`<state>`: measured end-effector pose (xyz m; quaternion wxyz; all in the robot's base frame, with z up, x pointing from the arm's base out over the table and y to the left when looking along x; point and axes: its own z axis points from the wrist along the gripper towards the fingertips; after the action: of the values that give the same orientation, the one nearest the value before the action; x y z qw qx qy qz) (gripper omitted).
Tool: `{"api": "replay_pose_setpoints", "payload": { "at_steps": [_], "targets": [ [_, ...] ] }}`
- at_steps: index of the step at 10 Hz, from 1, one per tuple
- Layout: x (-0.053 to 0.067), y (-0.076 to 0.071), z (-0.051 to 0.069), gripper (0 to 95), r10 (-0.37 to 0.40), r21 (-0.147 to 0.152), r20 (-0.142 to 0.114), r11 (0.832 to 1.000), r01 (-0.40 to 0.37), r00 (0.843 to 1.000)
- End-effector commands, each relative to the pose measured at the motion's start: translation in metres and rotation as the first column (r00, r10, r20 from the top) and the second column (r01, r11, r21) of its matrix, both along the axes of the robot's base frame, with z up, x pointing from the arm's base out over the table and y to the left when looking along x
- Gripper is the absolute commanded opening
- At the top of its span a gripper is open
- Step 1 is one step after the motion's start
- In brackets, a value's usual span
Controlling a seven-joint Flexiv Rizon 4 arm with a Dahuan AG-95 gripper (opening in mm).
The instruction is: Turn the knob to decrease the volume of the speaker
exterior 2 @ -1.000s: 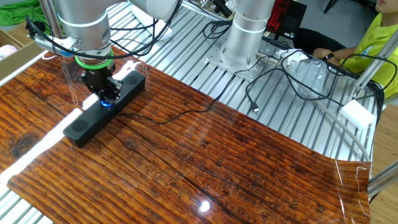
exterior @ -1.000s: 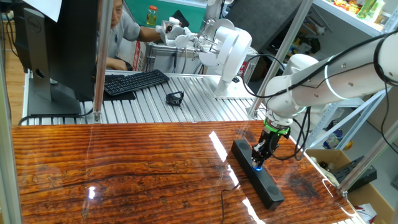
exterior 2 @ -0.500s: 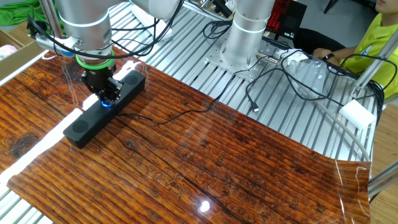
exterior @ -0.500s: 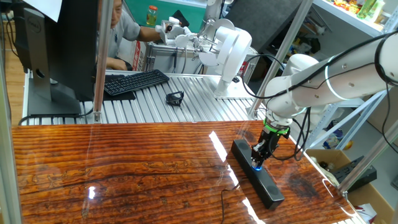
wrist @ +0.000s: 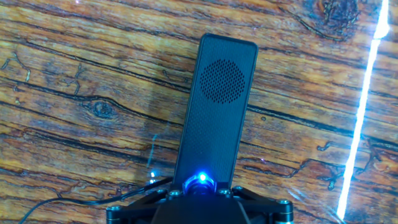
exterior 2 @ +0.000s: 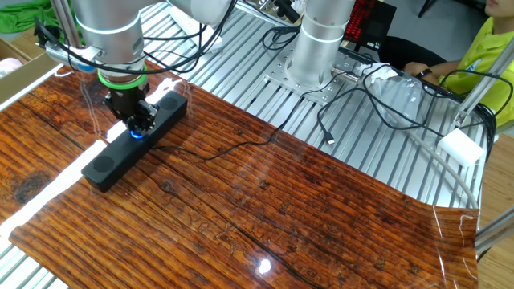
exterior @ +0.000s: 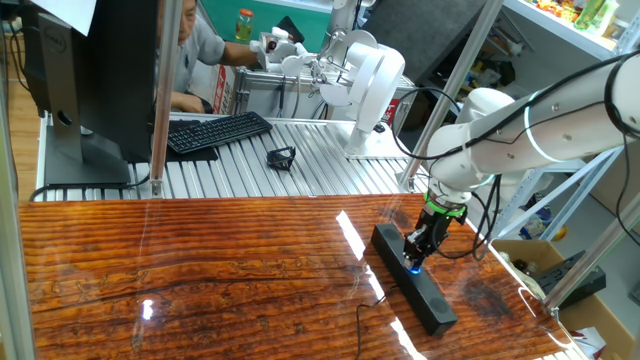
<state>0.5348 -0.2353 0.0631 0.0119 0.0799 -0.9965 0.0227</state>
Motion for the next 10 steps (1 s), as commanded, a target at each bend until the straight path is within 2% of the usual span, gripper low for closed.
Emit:
{"api": "replay_pose_setpoints", "payload": {
  "at_steps": [1,5,6,10],
  "targets": [
    [0.001,0.0,-0.001,57.0,-0.008,0.004,0.024,1.0,0.008,1.0],
    [0.002,0.001,0.0,57.0,-0.021,0.014,0.019,1.0,0.02,1.0],
    [0.003,0.001,0.004,57.0,-0.02,0.016,-0.004,1.0,0.02,1.0],
    [0.005,0.003,0.023,57.0,-0.012,0.012,-0.036,1.0,0.013,0.999]
  ]
}}
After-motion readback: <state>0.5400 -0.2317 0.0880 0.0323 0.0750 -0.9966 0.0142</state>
